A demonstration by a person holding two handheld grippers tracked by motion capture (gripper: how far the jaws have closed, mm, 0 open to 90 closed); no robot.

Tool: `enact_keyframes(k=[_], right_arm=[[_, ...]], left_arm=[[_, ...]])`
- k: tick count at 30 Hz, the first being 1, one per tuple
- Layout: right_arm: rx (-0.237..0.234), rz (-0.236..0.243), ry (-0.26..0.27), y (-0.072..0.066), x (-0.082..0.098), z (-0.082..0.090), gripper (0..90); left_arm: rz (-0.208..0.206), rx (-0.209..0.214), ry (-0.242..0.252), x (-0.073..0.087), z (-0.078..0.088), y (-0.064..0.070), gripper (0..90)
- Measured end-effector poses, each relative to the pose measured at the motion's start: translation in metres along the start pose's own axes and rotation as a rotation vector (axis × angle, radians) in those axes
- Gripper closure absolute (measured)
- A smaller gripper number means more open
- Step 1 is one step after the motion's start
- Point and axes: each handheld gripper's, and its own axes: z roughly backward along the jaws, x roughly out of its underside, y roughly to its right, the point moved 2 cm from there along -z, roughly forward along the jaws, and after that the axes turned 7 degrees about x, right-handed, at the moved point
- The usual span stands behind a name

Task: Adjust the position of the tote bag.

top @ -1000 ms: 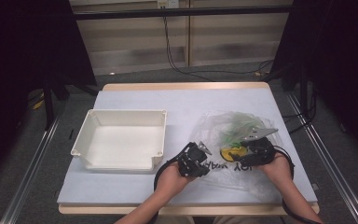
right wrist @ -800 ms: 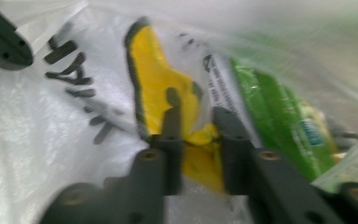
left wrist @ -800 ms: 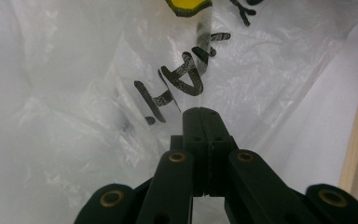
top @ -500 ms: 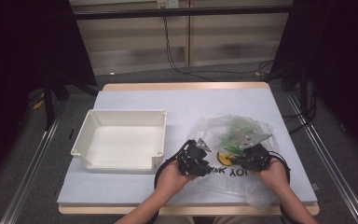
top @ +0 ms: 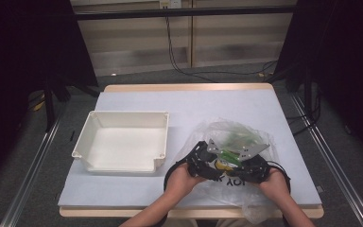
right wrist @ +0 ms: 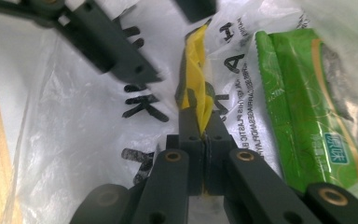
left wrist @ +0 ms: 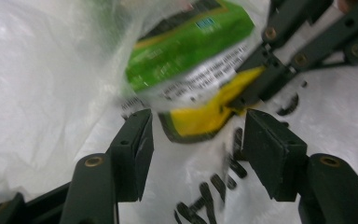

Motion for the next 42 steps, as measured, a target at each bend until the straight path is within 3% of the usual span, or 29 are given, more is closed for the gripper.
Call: enact_keyframes(k=[3,5,8,10,11,14,15,19,23,28,32,35,36,42], right_arm=[[-0.005,-0.004,0.002,0.001,0.0,0.001,89.0],[-0.009,-0.014,0.004,0.001,0.001,0.001,89.0],[-0.025,-0.008,0.011,0.002,0.001,0.001,88.8],[-0.027,-0.013,0.017,0.002,0.001,0.001,85.9],[0.0,-0.029,0.028,0.003,0.001,0.002,76.5],[0.03,-0.051,0.039,0.008,0.0,0.006,67.4],[0.053,-0.06,0.042,0.01,0.0,0.01,65.6],[0.124,-0.102,0.062,0.023,0.004,0.025,60.4],[0.212,-0.154,0.068,0.04,0.015,0.042,63.2],[0.31,-0.205,0.062,0.06,0.026,0.051,63.3],[0.368,-0.198,0.062,0.068,0.028,0.052,69.7],[0.396,-0.181,0.057,0.073,0.027,0.052,83.3],[0.401,-0.18,0.057,0.075,0.027,0.052,88.4],[0.413,-0.207,0.07,0.09,0.024,0.052,90.0]], left_arm=[[0.007,-0.003,0.014,0.0,-0.003,-0.004,38.9],[0.007,0.003,-0.006,0.002,-0.007,-0.005,39.7],[0.029,0.025,-0.029,0.005,-0.015,-0.008,48.1],[0.079,0.077,-0.032,0.008,-0.018,-0.012,66.8],[0.074,0.068,-0.037,0.008,-0.018,-0.012,70.8],[0.094,0.076,-0.055,0.008,-0.017,-0.013,88.4],[0.087,0.073,-0.062,0.008,-0.017,-0.013,89.9],[0.098,0.098,-0.084,0.009,-0.014,-0.01,90.0],[0.1,0.119,-0.097,0.012,-0.011,-0.006,90.0],[0.079,0.138,-0.12,0.014,-0.008,-0.002,90.0],[0.072,0.146,-0.132,0.015,-0.007,0.002,90.0],[0.069,0.155,-0.134,0.015,-0.007,0.005,90.0],[0.09,0.167,-0.126,0.016,-0.007,0.007,90.0],[0.069,0.205,-0.149,0.015,-0.008,0.014,90.0]])
